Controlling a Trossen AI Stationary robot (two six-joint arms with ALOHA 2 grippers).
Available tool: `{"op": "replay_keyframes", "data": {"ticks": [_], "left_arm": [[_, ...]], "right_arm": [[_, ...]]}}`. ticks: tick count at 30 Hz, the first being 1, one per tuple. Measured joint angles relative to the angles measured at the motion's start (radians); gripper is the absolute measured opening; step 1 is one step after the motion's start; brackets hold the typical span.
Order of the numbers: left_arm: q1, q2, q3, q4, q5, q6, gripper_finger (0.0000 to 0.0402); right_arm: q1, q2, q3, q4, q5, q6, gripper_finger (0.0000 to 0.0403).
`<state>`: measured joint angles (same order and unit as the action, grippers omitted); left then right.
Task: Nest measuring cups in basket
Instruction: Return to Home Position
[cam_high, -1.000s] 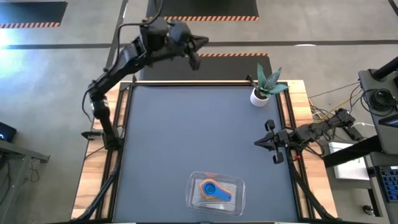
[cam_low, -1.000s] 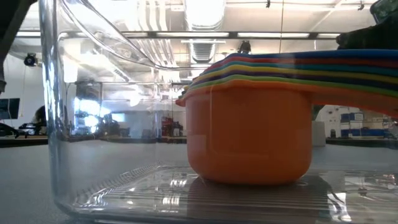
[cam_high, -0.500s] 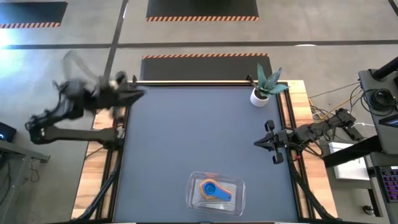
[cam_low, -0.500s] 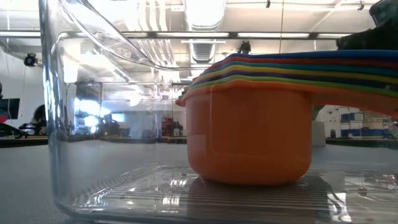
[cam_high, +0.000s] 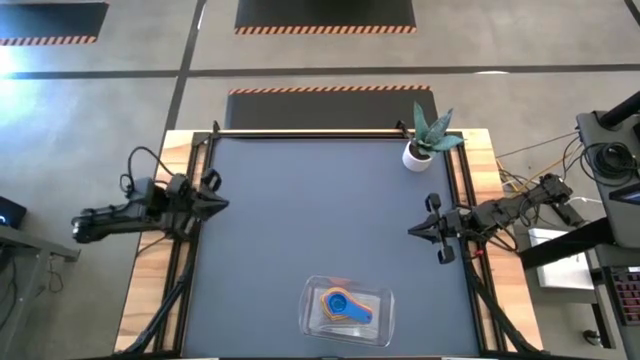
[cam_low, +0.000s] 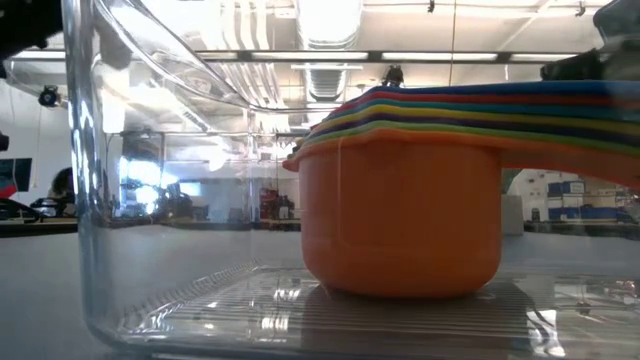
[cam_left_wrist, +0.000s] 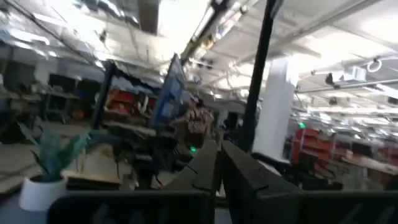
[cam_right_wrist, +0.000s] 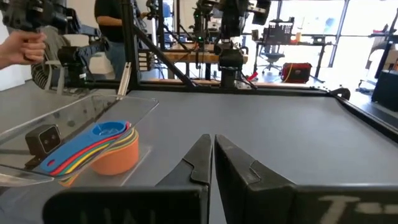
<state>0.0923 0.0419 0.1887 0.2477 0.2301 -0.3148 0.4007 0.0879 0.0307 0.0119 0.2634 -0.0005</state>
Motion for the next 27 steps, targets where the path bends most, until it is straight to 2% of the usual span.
{"op": "replay_keyframes", "data": {"ticks": [5,11,18,24,27], "left_arm": [[-0.004,-0.044,-0.002,-0.019,0.064,0.056,0.0004],[-0.007,-0.041,-0.050,-0.039,0.017,0.068,0.0004],[-0.009,-0.040,-0.178,0.164,-0.038,0.167,0.0004],[-0.009,-0.041,-0.178,0.068,-0.038,0.195,0.0004],[-0.009,-0.040,-0.178,-0.076,-0.038,0.203,0.0004]], "right_arm": [[0.000,0.007,0.000,-0.001,0.000,0.000,0.0009],[0.000,0.007,0.000,0.001,-0.001,0.000,0.0009],[0.000,0.006,0.000,0.000,-0.001,0.000,0.0009],[0.000,0.006,0.000,0.000,-0.001,0.000,0.0009],[0.000,0.006,0.000,0.000,-0.001,0.000,0.0009]]}}
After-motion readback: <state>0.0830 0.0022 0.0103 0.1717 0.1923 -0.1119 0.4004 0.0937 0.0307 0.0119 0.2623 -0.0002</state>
